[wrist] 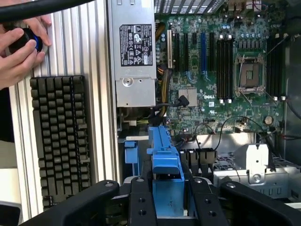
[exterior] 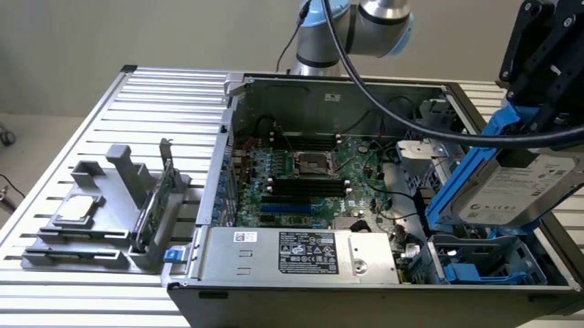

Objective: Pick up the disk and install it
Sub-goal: 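Pick up the disk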

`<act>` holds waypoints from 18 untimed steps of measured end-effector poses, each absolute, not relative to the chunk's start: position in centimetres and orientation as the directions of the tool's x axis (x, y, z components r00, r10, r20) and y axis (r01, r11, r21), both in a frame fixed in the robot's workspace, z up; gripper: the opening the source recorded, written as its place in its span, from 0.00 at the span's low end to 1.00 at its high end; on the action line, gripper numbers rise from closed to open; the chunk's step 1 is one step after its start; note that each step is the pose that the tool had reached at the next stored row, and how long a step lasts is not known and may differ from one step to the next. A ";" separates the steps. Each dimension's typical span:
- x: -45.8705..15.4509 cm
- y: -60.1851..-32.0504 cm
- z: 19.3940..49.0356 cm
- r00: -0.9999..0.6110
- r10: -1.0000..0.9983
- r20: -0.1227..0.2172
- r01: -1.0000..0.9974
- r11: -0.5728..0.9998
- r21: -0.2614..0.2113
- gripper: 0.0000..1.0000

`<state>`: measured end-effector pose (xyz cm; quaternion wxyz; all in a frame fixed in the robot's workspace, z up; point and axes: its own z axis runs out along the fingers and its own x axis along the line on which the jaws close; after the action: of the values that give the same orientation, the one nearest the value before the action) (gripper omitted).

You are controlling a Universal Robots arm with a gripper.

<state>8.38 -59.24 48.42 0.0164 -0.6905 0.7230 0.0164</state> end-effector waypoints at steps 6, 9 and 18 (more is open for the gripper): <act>10.0 -59.9 47.6 -0.045 -0.998 -0.046 -0.999 0.045 0.001 0.33; 10.3 -60.1 47.3 -0.042 -0.998 -0.046 -0.999 0.042 0.001 0.33; 10.6 -60.1 47.2 -0.032 -0.998 -0.046 -0.999 0.032 0.001 0.33</act>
<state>10.58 -60.14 47.22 0.0163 -0.6954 0.7183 0.0164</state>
